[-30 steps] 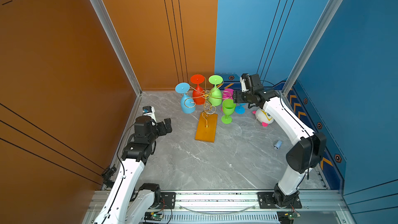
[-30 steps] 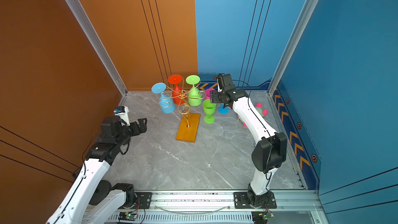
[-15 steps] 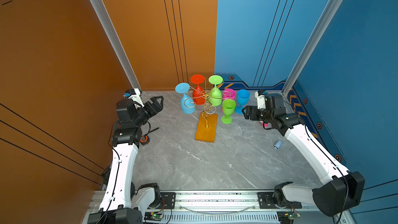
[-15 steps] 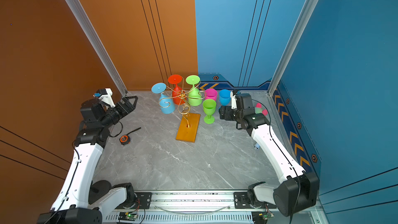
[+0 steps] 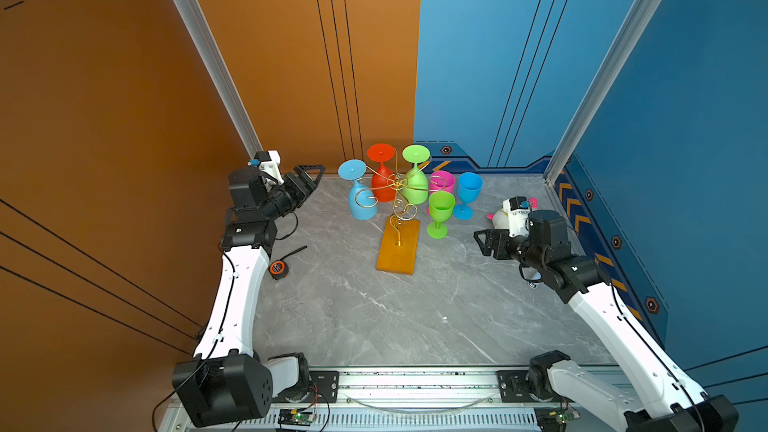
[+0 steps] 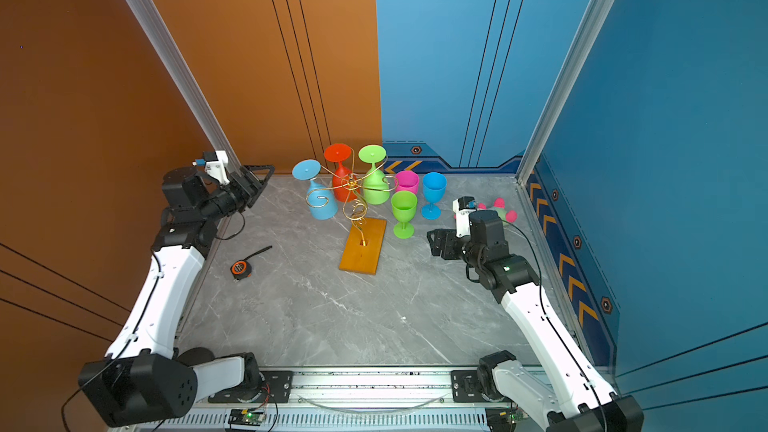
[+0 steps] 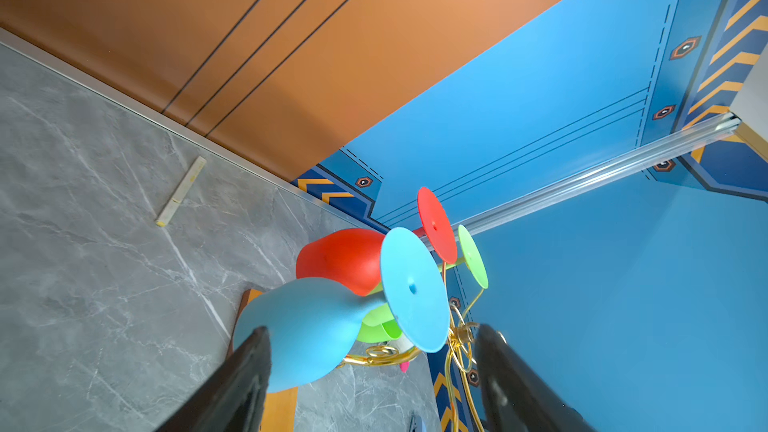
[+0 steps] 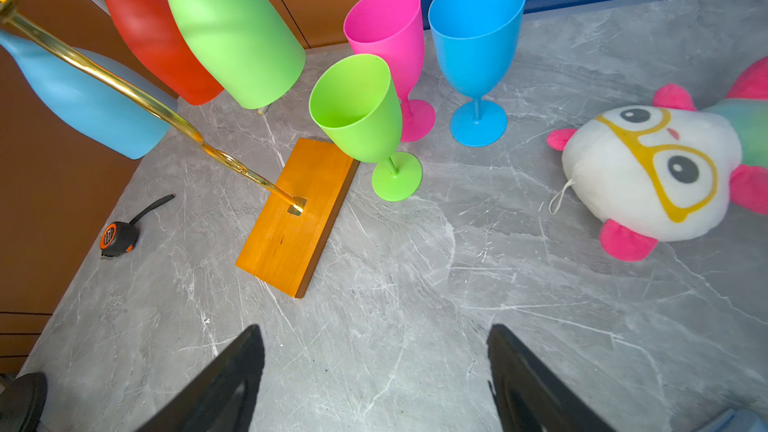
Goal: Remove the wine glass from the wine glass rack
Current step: 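Reach the left gripper to the cyan glass's foot while the right draws back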
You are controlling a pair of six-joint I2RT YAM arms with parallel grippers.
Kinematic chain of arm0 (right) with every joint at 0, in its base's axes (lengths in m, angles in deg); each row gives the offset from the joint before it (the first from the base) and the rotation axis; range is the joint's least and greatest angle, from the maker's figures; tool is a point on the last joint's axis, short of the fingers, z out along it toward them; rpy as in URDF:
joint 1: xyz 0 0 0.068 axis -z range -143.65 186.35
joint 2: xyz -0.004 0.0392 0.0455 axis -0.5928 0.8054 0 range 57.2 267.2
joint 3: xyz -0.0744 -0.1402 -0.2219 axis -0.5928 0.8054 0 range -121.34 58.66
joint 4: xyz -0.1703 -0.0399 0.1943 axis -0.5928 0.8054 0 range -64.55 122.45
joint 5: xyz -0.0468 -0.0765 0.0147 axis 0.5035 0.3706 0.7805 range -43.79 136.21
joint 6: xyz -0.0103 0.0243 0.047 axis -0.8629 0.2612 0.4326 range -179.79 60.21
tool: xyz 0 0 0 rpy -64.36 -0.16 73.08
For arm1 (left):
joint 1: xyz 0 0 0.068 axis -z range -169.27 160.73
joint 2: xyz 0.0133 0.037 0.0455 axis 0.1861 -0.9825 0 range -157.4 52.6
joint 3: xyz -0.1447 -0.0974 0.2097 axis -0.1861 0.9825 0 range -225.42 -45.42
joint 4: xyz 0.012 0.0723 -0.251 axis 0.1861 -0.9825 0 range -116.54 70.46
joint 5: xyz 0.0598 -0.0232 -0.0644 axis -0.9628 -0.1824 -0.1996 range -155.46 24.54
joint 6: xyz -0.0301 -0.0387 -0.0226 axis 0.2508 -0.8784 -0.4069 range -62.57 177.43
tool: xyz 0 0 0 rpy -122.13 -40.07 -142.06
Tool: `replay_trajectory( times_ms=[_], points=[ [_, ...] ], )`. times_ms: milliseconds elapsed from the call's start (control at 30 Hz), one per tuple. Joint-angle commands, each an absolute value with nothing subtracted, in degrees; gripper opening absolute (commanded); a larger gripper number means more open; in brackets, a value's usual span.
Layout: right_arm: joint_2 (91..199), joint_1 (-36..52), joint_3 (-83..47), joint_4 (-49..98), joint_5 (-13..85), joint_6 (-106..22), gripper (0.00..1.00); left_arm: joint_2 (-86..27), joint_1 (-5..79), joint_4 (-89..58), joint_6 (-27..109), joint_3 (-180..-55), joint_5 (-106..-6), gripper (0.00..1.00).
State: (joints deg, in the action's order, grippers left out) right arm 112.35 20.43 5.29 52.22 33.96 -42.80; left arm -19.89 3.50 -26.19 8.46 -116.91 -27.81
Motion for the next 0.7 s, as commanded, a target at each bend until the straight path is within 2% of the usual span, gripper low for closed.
replay_trajectory(
  times_ms=[0,233,400,500,667],
  points=[
    [109.50,20.96,7.08,52.96,32.86,-42.80,0.85,-21.84,4.86,-27.44,7.32,-120.19,-23.45,0.74],
    [106.62,21.44,8.29,54.37,33.99,-43.27,0.86,-25.50,8.06,-29.56,7.82,-122.78,-23.02,0.70],
    [105.68,21.46,8.38,54.72,33.87,-43.16,0.86,-27.40,9.31,-29.63,7.26,-123.47,-22.70,0.62],
    [105.20,21.49,8.45,54.94,33.86,-43.09,0.86,-27.94,9.50,-29.73,6.86,-123.47,-23.11,0.54],
    [104.72,21.58,8.65,55.16,33.98,-43.09,0.86,-28.86,9.63,-29.82,5.94,-123.71,-23.02,0.48]
  ],
)
